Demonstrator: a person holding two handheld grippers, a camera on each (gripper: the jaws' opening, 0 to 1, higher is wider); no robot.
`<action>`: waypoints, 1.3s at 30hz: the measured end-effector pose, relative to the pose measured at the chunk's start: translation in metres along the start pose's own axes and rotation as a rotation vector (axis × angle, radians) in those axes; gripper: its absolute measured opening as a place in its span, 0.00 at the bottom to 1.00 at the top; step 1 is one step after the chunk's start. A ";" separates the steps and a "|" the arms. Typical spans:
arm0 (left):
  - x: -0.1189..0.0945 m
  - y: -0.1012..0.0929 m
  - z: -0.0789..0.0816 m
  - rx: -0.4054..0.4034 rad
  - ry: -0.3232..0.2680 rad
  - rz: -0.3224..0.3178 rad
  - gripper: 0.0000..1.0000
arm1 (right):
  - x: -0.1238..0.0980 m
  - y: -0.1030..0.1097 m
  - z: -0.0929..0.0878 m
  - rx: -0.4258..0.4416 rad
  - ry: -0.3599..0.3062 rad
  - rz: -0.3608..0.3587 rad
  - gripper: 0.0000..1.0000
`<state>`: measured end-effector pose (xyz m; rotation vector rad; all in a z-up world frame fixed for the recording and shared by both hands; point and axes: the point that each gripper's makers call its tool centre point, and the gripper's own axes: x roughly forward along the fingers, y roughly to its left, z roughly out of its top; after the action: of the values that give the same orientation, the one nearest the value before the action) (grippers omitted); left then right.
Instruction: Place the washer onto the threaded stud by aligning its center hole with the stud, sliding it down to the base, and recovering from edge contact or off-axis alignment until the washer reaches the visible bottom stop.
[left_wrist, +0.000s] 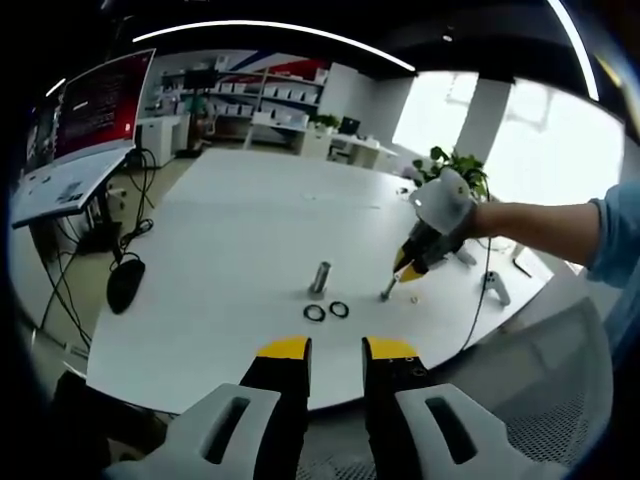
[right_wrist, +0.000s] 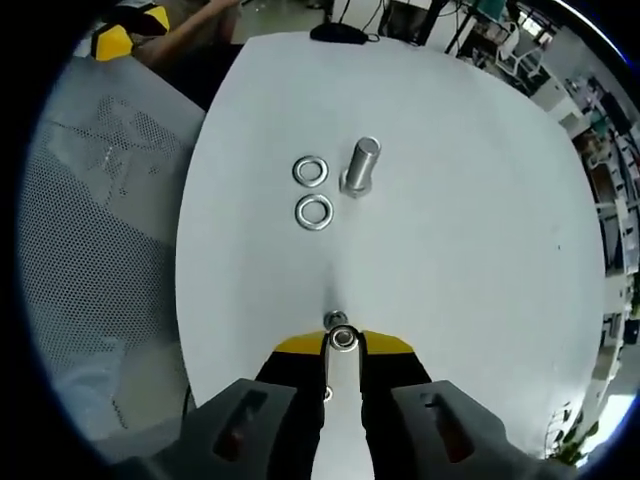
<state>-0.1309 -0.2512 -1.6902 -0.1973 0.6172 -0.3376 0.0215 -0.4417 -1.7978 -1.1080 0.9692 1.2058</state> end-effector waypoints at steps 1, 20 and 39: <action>0.000 0.000 0.000 0.000 0.000 0.000 0.18 | 0.001 -0.001 0.000 0.000 0.001 -0.002 0.12; 0.001 0.000 -0.002 0.003 0.010 -0.002 0.17 | 0.027 0.000 -0.003 0.004 0.028 0.017 0.12; 0.001 0.001 -0.001 -0.002 0.001 0.001 0.17 | 0.041 0.008 -0.009 0.024 0.046 0.047 0.12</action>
<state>-0.1306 -0.2505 -1.6912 -0.1990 0.6191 -0.3360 0.0189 -0.4423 -1.8402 -1.1030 1.0473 1.2078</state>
